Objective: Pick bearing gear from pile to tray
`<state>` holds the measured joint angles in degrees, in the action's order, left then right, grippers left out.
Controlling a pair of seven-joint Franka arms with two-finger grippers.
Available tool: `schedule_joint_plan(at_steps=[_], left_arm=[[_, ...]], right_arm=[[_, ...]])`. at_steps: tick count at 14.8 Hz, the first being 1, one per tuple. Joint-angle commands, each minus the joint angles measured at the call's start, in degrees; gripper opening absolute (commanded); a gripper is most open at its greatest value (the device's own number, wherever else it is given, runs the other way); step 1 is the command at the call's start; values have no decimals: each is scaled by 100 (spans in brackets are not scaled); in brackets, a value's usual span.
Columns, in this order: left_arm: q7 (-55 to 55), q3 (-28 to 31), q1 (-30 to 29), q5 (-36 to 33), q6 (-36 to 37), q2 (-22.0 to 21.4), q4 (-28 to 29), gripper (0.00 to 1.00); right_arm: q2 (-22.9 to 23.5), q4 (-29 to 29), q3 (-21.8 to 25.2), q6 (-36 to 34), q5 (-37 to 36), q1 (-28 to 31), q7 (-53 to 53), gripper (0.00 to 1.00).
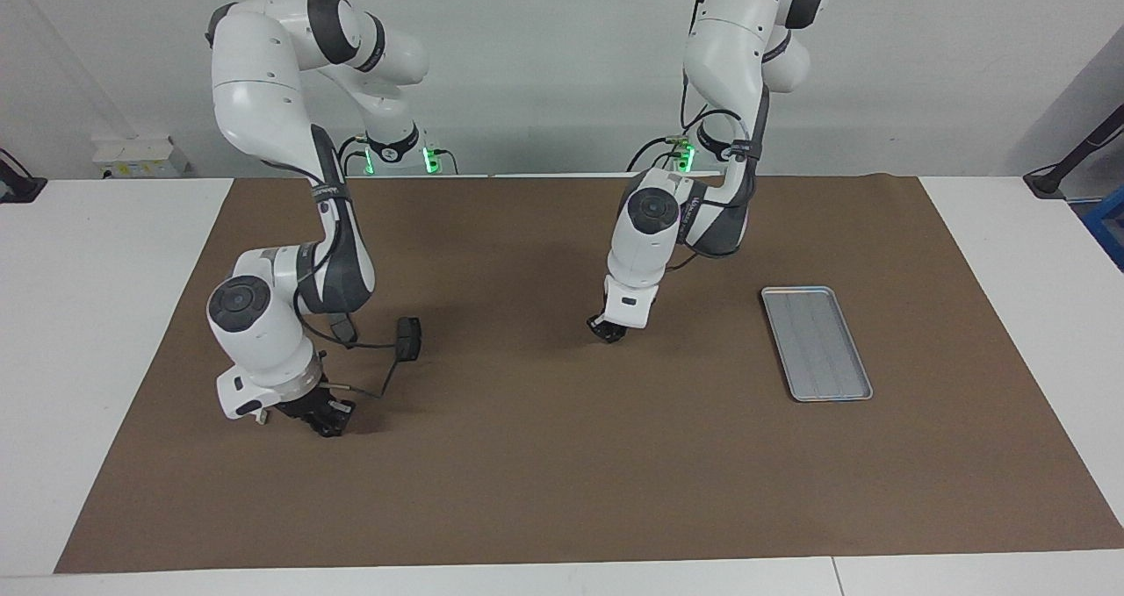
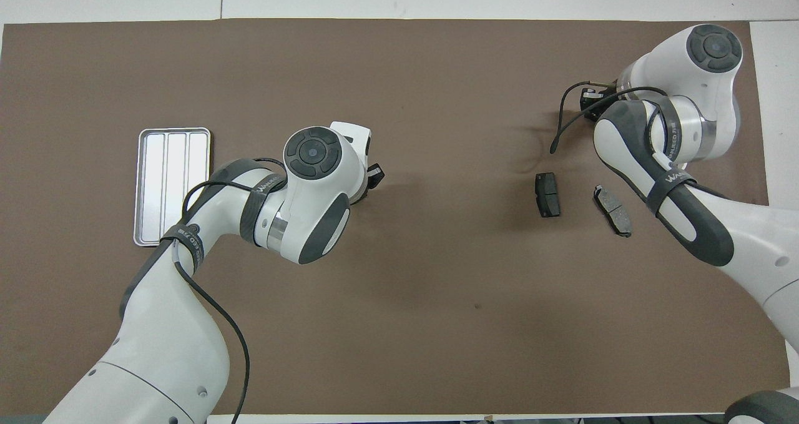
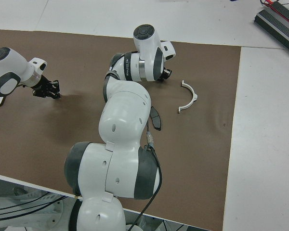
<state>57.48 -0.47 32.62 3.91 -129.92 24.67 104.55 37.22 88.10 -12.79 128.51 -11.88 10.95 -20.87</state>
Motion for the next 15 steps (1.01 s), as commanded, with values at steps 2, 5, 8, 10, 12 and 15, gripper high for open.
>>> schedule_joint_plan(at_steps=[2, 5, 8, 10, 12, 15], left_arm=[[-462, 178, -377, -13, 746, -233, -102, 17], [-2156, 170, -1290, -13, 1388, -865, 204, 18], [-3888, 170, -2222, -13, 1627, -1210, 486, 18], [-4847, 178, -2724, -13, 1496, -1280, 714, 18], [-5604, 178, -3094, -13, 1216, -1403, 1083, 19], [-5887, 178, -3227, -13, 478, -1562, 1724, 22]], right_arm=[[58, -38, -74, -1, -183, 48, -119, 0], [-65, -300, -74, -613, -227, -13, -93, 0], [-451, -985, -136, -2219, -202, -398, -128, 0], [-750, -1434, -136, -3301, 70, -951, -407, 0], [-813, -1856, -153, -3946, 580, -1496, -1650, 0], [-813, -2025, -136, -3792, 835, -2585, -4110, 0]])
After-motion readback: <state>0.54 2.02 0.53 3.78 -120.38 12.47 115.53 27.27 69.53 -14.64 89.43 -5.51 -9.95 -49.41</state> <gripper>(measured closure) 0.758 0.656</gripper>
